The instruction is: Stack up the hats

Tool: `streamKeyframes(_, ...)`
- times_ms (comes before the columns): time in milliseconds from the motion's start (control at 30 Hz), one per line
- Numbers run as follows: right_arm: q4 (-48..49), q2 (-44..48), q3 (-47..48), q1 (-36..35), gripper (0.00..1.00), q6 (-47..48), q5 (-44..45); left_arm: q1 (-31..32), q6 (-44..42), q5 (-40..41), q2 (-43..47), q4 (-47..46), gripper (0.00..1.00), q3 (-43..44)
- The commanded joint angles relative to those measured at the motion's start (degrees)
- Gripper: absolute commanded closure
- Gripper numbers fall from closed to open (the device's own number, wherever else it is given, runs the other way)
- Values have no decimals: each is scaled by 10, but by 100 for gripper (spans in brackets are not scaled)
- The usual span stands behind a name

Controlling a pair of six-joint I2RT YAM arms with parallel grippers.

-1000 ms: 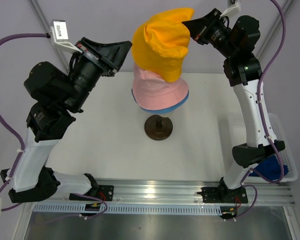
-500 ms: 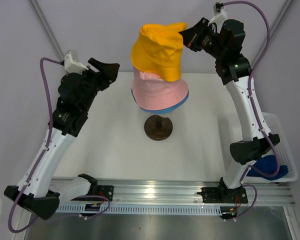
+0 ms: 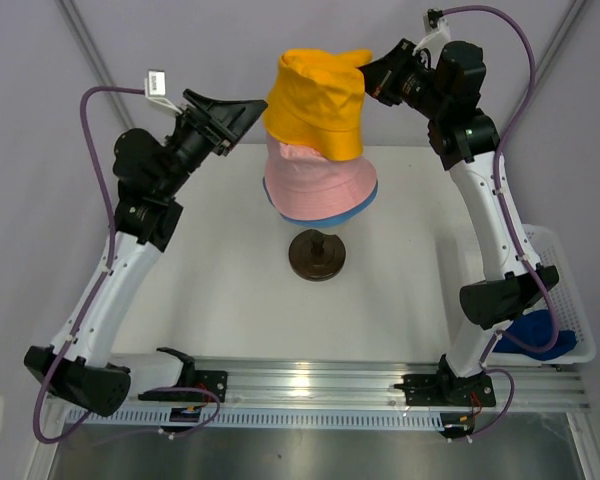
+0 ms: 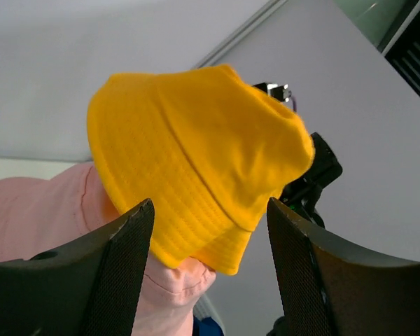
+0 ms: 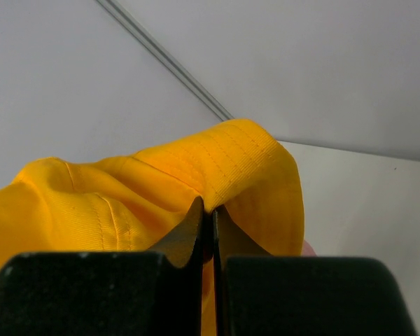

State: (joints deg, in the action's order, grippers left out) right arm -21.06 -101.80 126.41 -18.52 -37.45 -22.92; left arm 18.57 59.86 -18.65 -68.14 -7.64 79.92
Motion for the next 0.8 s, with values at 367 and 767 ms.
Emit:
streamKeyframes(367, 35, -8, 7, -4, 100, 5, -2, -4, 62, -53, -63, 20, 31, 48)
streamKeyframes(767, 49, -12, 9, -3, 100, -3, -5, -2, 31, 13, -23, 93, 20, 26)
